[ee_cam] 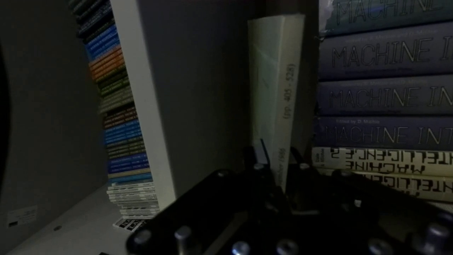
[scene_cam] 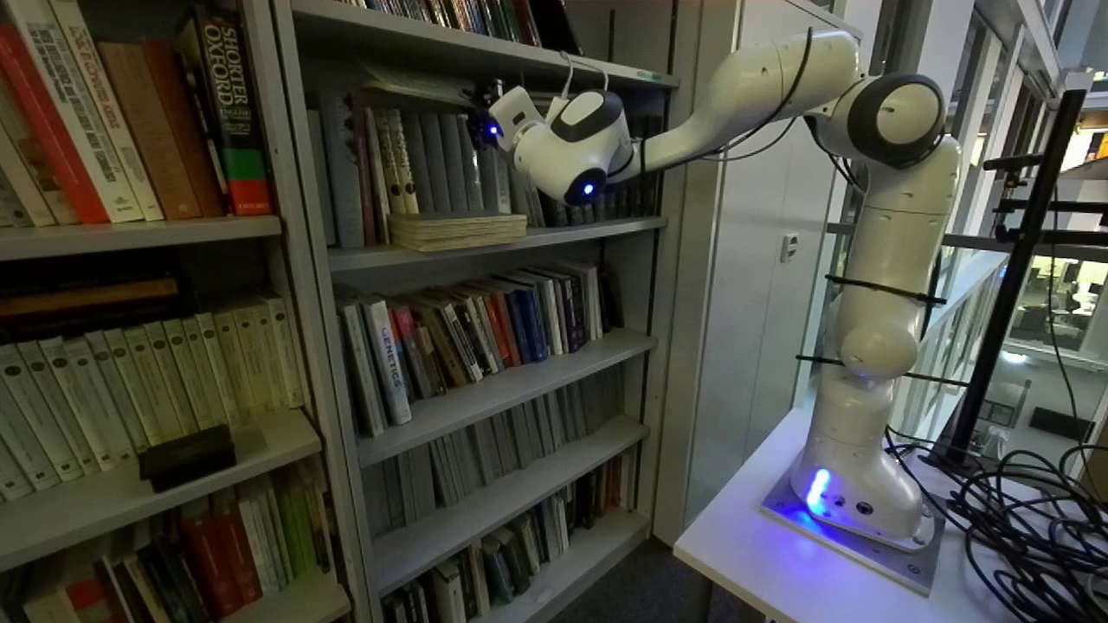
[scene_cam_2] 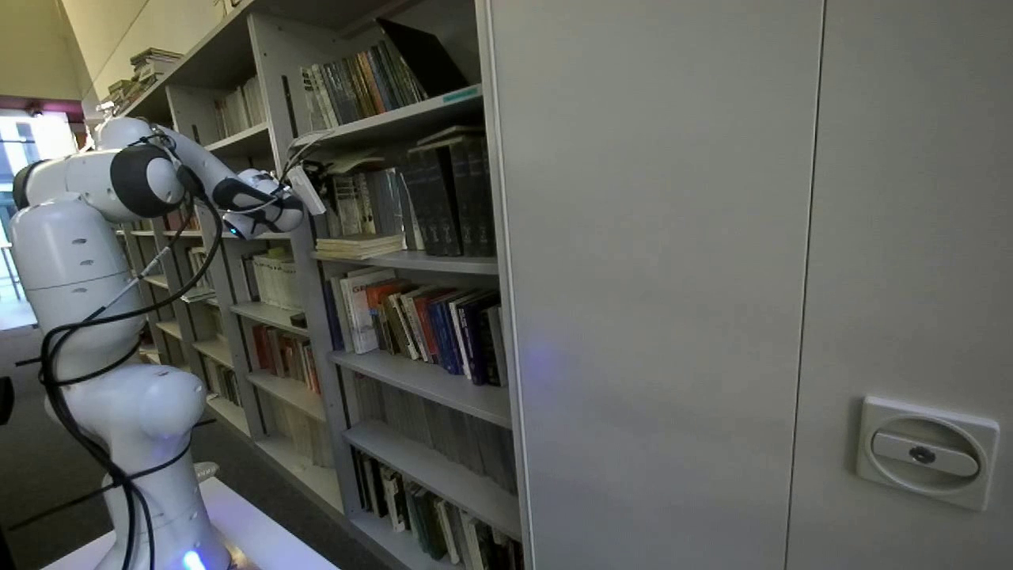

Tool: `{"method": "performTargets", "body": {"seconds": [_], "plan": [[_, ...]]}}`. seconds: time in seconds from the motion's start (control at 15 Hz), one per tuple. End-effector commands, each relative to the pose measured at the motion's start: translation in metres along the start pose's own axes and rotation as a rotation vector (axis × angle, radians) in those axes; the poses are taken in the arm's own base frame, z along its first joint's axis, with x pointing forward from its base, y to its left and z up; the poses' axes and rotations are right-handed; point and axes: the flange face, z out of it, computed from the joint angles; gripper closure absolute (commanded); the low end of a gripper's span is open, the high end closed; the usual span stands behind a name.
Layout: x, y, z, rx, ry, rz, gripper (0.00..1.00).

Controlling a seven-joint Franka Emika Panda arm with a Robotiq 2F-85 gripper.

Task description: Put the book on top of the books on the shelf

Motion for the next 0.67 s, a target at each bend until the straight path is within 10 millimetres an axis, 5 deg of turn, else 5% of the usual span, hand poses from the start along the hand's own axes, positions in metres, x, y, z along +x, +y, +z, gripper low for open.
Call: {"method": "performTargets", "body": {"seconds": [0.0, 0.6], "plan": [[-0.004, 0.017, 0.024, -0.034, 0.022, -0.024, 0.97], [-0.025, 0.018, 0.072, -0.042, 0.032, -0.088, 0.97]]}}
